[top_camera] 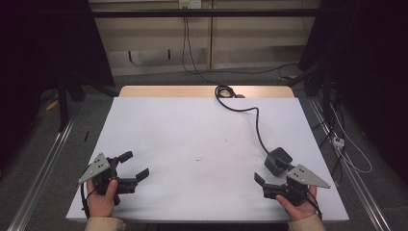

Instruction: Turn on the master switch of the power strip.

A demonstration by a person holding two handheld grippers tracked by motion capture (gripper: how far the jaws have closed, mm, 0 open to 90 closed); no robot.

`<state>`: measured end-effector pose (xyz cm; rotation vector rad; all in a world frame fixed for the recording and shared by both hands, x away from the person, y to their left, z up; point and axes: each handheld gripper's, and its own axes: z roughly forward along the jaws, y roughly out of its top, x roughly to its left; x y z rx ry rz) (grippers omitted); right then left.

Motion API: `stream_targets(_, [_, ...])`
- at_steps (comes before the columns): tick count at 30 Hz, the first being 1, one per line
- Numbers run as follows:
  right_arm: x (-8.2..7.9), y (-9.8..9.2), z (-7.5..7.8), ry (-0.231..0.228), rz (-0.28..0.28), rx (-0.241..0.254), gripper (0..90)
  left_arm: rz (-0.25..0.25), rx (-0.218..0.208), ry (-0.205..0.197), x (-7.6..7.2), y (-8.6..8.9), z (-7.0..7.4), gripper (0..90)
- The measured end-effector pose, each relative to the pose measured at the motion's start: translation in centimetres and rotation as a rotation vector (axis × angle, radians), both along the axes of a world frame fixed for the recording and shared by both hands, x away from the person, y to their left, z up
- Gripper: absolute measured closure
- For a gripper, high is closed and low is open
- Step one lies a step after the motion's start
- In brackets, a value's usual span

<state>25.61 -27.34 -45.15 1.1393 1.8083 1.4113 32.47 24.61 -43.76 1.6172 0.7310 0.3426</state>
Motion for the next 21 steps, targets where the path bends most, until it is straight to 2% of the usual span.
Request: stream_targets(21, [0.23,-0.15,0.2,-0.001,0.002,-0.009,6.6,0.001,-0.006,-0.007,-0.03,0.02,0.03,3.9])
